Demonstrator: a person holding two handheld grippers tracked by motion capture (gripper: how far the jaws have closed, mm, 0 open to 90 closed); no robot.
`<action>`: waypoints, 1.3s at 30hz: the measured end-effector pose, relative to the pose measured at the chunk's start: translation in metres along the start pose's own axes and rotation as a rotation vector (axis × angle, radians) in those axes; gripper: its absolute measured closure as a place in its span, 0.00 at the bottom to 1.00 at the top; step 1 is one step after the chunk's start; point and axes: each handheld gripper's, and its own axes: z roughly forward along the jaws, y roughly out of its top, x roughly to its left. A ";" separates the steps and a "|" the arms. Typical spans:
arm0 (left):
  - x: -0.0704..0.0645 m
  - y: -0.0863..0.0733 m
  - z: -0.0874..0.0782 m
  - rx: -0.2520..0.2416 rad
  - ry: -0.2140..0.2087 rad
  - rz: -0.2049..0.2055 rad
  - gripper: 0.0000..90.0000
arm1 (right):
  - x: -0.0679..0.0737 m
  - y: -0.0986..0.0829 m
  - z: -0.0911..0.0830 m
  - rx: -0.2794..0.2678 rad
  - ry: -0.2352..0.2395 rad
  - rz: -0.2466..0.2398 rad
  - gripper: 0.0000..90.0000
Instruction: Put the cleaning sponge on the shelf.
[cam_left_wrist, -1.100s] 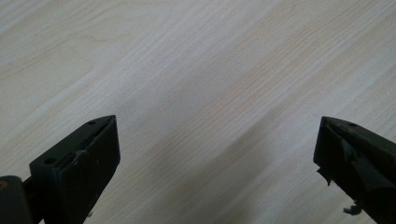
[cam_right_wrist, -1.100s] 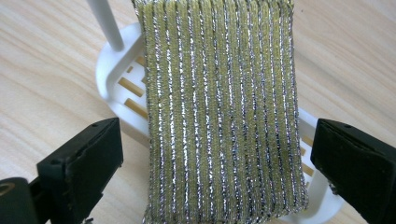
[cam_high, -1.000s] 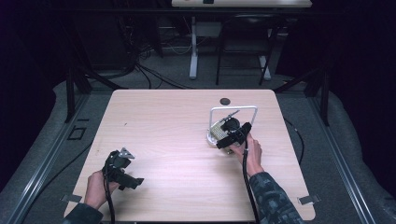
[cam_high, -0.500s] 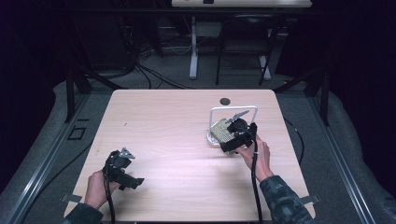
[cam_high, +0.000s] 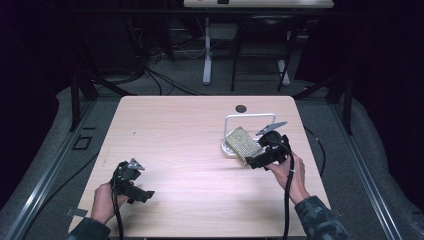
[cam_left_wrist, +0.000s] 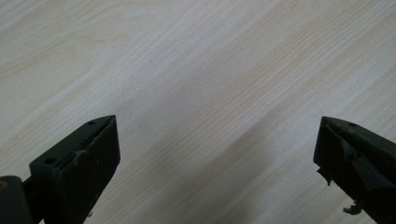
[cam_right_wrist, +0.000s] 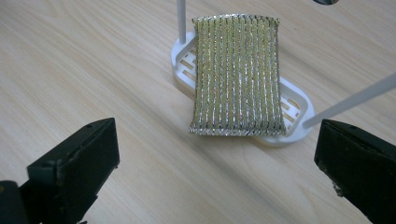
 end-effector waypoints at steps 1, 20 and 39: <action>0.000 0.000 0.000 0.000 -0.004 0.001 0.01 | -0.001 -0.003 -0.004 -0.004 0.003 -0.003 0.00; -0.001 0.000 0.000 -0.003 -0.003 -0.001 0.01 | -0.016 -0.061 -0.040 -0.013 0.000 0.069 0.00; -0.001 0.003 0.002 0.000 -0.007 0.011 0.01 | -0.030 -0.121 -0.023 0.025 0.012 0.200 0.00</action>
